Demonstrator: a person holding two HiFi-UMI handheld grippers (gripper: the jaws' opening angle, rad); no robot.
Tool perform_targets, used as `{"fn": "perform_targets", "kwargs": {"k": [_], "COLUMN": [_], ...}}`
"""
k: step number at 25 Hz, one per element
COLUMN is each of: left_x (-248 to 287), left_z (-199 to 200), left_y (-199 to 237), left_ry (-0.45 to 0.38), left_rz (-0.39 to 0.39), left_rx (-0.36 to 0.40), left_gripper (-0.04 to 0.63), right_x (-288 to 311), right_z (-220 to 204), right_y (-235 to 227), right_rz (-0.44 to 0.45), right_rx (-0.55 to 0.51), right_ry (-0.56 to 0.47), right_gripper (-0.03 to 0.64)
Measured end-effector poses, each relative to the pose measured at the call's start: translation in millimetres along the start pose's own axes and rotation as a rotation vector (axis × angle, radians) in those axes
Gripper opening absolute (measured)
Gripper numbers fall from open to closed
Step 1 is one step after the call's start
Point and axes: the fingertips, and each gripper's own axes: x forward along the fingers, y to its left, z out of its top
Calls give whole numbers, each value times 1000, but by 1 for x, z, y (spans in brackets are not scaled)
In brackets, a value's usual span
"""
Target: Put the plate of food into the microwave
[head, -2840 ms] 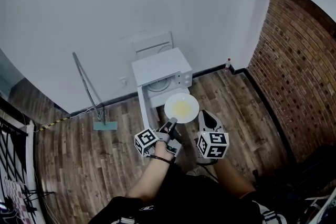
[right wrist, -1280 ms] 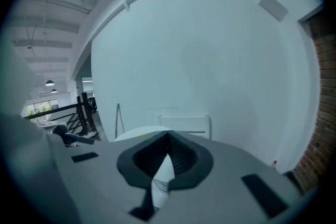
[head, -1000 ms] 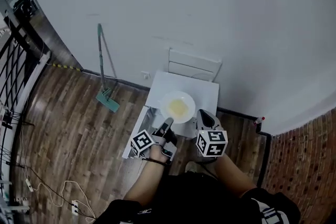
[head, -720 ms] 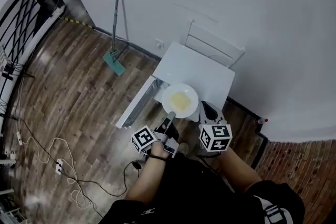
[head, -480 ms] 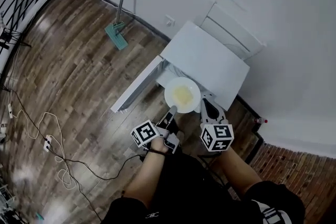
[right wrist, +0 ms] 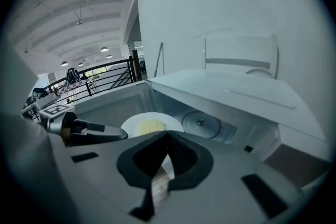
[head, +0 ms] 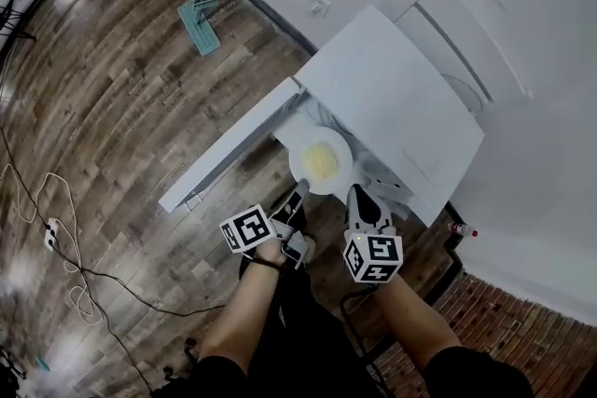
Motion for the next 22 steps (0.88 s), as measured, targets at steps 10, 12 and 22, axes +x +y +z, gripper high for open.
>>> {"fn": "perform_targets", "kwargs": {"k": [10, 12, 22], "left_x": [78, 94, 153], "left_z": [8, 10, 14], "left_y": [44, 48, 55], "left_ry": [8, 18, 80], "left_rz": [-75, -83, -50], "left_rx": [25, 39, 122], "left_gripper": [12, 12, 12], "right_x": [23, 26, 31], "right_z": [-54, -61, -65], "right_y": [-33, -37, -37], "right_rz": [-30, -42, -34], "right_rx": [19, 37, 85], "right_ry": [19, 22, 12], "right_gripper": [5, 5, 5]}}
